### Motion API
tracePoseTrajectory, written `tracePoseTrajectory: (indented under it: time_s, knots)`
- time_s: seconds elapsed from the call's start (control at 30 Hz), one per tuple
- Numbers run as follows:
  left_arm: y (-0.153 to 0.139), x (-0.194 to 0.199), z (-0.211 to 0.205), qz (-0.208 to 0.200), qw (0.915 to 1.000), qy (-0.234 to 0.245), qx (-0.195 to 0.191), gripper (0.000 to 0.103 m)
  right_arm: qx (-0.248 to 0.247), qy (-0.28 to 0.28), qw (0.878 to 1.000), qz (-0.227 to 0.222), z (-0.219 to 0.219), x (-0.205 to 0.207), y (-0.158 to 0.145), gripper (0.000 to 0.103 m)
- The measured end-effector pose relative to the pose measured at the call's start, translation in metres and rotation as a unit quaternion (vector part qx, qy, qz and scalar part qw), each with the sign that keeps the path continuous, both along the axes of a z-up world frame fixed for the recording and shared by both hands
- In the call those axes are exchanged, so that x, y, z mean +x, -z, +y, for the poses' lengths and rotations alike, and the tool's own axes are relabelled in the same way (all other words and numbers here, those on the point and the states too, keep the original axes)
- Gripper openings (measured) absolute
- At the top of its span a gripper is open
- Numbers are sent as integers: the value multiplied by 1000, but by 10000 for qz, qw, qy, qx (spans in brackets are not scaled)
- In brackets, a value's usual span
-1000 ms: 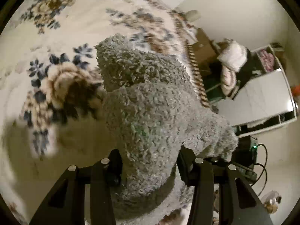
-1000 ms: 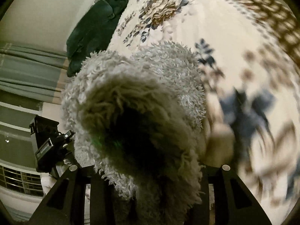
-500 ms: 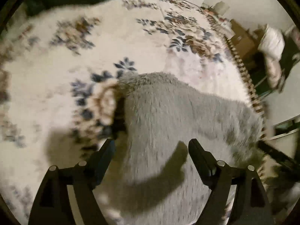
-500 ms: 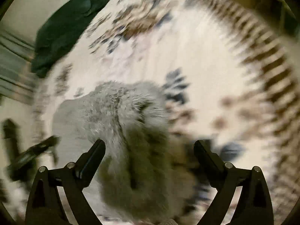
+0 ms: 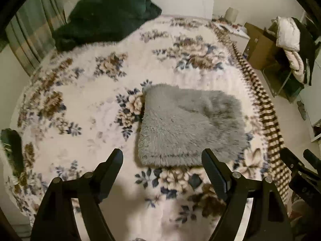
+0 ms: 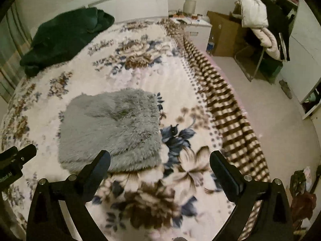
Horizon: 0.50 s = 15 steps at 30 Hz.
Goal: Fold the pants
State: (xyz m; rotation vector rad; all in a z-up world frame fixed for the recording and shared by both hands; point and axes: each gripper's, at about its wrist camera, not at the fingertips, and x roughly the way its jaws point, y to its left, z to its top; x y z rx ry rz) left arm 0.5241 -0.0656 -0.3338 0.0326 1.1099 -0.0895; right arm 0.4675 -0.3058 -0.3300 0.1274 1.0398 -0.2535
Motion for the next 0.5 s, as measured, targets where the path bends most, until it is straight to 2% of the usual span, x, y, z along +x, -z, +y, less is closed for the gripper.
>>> tracePoseTrajectory:
  time_s: [0.23,0.5]
  knots:
    - [-98,-72,-6,-411,9989,-227,69,80,-6,-164,9987,-482,-3,-80,-114,101]
    - [-212,-177,-13,-889,9952,-384,147,80,-2,-609,9916,-1142,-1,-185,-250,101]
